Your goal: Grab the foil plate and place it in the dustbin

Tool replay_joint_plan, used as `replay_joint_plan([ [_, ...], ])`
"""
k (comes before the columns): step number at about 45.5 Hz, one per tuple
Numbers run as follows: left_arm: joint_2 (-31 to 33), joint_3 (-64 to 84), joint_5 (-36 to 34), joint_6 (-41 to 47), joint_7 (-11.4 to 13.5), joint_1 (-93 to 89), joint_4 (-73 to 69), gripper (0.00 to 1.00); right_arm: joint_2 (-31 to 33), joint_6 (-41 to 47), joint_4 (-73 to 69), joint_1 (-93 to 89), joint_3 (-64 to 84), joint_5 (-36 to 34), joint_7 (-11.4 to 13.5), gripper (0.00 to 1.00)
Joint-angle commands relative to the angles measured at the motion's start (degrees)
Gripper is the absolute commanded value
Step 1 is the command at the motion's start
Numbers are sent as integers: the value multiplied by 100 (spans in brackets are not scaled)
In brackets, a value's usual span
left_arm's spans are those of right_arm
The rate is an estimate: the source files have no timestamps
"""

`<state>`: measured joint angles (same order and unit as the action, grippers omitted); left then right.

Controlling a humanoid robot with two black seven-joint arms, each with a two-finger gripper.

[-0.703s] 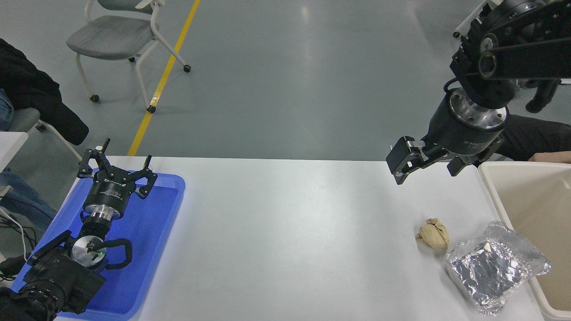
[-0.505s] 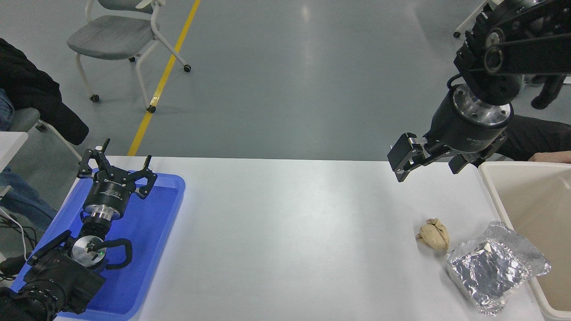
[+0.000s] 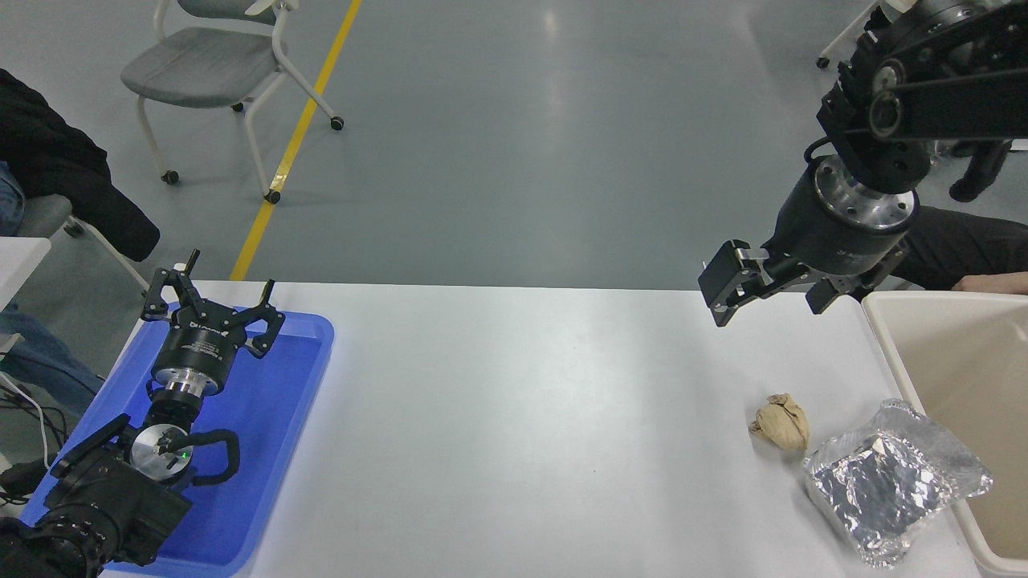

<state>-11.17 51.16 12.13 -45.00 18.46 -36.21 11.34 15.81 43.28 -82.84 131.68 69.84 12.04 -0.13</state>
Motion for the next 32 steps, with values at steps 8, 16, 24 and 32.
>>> replay_joint_plan([
  [8,9,0,0,0,0,0,0,100,2056,-240,259,-1082,-41,1967,39,100],
  [16,9,0,0,0,0,0,0,100,2918,-583,575,-1820,-93,2496,381,100],
  [24,1,0,0,0,0,0,0,100,3603,-803,778,-2506,-366,2593,549,100],
  [32,1,0,0,0,0,0,0,100,4096,-1145,1041,-3630,-901,2610,654,100],
])
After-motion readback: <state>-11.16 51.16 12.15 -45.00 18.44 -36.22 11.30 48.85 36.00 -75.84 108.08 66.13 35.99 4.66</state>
